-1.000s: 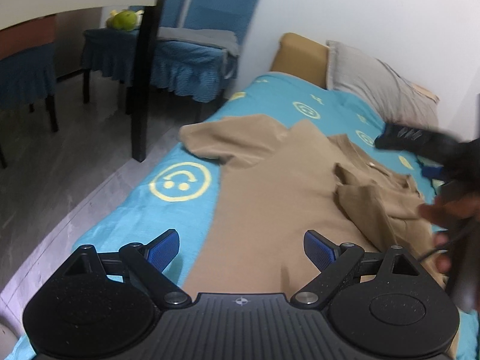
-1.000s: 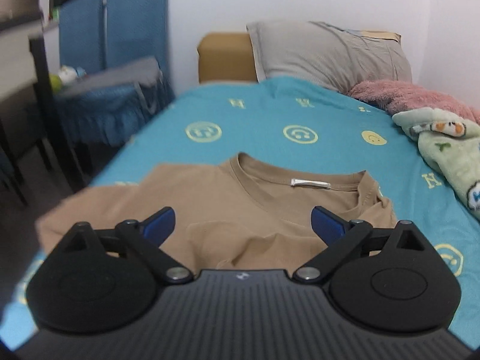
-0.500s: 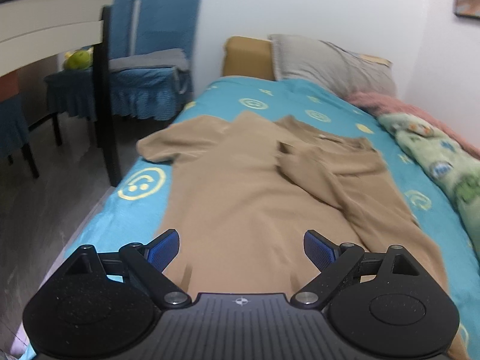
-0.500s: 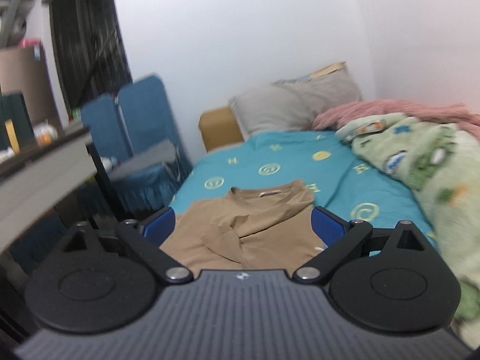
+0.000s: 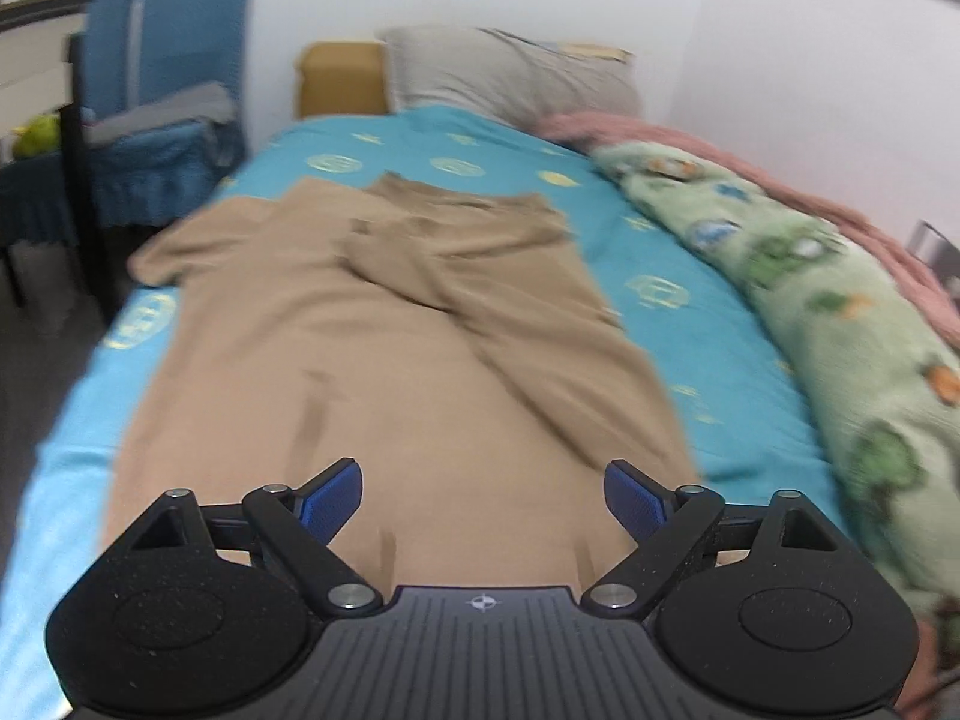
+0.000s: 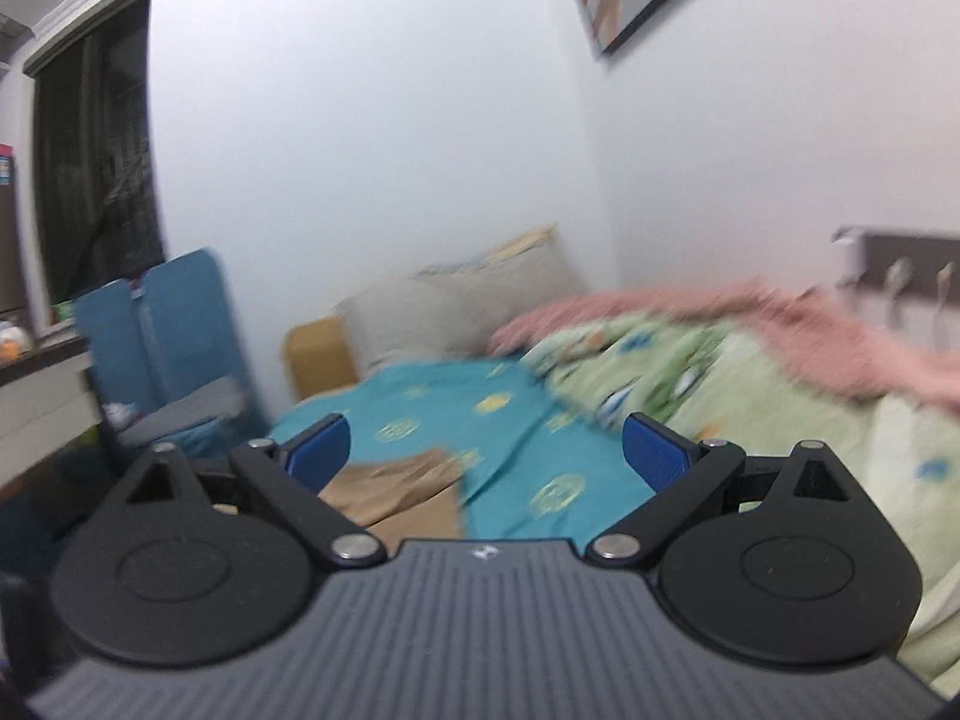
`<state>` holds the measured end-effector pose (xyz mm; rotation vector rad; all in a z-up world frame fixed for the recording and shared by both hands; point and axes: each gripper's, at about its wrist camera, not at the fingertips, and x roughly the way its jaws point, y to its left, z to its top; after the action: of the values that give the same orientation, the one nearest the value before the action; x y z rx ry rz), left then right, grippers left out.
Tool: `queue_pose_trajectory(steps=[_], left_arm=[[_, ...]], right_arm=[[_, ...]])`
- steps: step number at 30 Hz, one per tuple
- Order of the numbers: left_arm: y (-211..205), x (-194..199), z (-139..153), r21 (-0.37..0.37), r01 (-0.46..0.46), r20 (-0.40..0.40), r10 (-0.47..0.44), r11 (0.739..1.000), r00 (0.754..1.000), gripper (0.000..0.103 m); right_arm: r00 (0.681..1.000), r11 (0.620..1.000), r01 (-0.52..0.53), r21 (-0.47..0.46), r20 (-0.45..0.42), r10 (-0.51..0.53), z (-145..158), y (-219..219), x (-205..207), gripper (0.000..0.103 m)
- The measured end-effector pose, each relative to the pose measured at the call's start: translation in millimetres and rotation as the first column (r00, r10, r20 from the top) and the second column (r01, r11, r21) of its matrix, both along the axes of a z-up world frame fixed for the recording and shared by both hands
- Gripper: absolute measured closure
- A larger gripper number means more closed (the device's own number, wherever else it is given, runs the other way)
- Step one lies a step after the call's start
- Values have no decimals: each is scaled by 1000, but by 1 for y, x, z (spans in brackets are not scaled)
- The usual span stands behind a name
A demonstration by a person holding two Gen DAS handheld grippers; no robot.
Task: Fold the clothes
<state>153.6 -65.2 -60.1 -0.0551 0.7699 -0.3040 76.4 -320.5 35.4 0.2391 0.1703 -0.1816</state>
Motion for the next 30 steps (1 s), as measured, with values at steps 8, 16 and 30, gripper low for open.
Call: queue_pose_trajectory(steps=[8,16,30], left_arm=[[-100,-26,-10,-51,203,-150,-208,978,966,37],[-173,-39,-44,28,347,-233,-332,937,914,42],[-161,-49,-56,89,405,-205,-382,910,901,100]], right_arm=[[995,988,97,122,-36,-93,-8,-46,-4,4],[996,985,72,155,37,-78,-10,-65,-14,4],[999,972,34,232,7,-37,-21,-71,-5,4]])
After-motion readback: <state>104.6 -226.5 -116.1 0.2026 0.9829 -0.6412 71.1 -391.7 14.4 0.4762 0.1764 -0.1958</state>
